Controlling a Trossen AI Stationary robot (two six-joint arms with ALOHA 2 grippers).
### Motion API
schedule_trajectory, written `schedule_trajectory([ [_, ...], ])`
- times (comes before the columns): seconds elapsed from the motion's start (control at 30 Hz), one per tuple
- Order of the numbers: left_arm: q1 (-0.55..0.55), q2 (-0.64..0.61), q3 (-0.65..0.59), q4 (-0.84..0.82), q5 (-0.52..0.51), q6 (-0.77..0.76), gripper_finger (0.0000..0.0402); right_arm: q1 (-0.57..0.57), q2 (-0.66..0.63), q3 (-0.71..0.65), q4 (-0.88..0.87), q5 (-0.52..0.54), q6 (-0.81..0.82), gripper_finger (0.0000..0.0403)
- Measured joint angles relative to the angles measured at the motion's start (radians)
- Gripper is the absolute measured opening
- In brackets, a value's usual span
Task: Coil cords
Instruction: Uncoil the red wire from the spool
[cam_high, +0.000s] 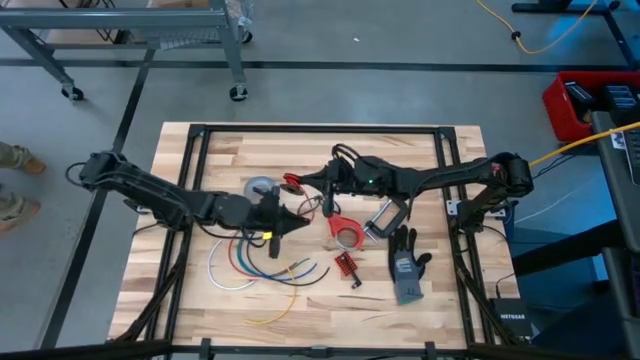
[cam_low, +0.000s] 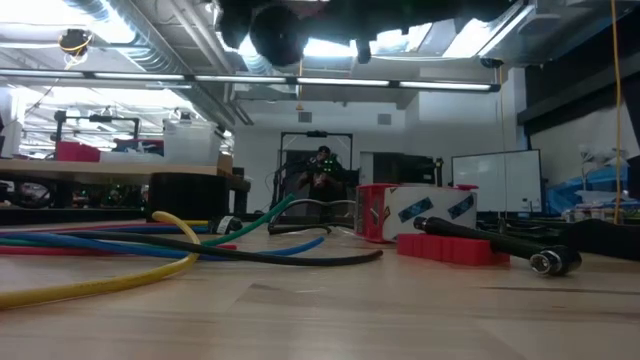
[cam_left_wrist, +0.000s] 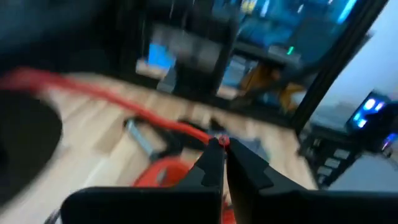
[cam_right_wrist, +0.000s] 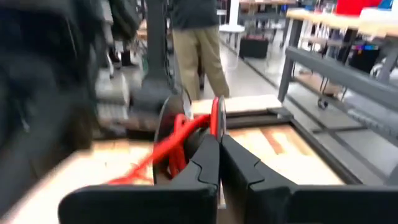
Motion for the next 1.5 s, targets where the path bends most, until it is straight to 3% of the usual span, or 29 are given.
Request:
schedule_trajectory([
  [0.17,-0.001,-0.089,0.027,-0.057,-0.011,0.078,0.0,0.0,0.0,0.0,-0.06,-0.105,0.013,0.0005],
  [0.37,-0.021,-0.286,0.03,-0.359,-0.177,0.061,0.0,0.0,0.0,0.0,-0.057,-0.206,0.035,0.0005],
  [0.5,-0.042,-0.412,0.03,-0.609,-0.292,-0.072,0.0,-0.001,-0.001,0.0,-0.047,-0.243,0.037,0.0005],
  [0.6,-0.053,-0.472,0.03,-0.774,-0.305,-0.206,0.0,0.0,-0.002,0.012,-0.049,-0.264,0.045,0.0005],
  [0.73,-0.073,-0.478,0.016,-0.938,-0.301,-0.405,0.0,0.0,-0.002,0.047,-0.048,-0.274,0.048,0.0005],
  [0.83,-0.091,-0.445,-0.017,-0.974,-0.286,-0.517,0.0,0.0,-0.002,0.091,-0.042,-0.262,0.017,0.0005],
  [0.97,-0.119,-0.375,-0.065,-0.917,-0.285,-0.607,0.0,0.0,-0.003,0.15,-0.047,-0.182,-0.051,0.0005],
  [1.1,-0.134,-0.267,-0.085,-0.752,-0.286,-0.621,0.0,0.0,-0.003,0.199,-0.057,-0.072,-0.113,0.0005],
  [1.33,-0.124,-0.057,-0.088,-0.206,-0.193,-0.396,0.0,0.0,-0.003,0.217,-0.129,0.134,-0.18,0.0005],
  [1.43,-0.113,-0.002,-0.088,0.025,-0.152,-0.266,0.0,0.0,-0.003,0.217,-0.203,0.156,-0.181,0.0005],
  [1.5,-0.109,-0.005,-0.085,0.096,-0.153,-0.18,0.0,0.0,-0.002,0.217,-0.274,0.154,-0.181,0.0005],
])
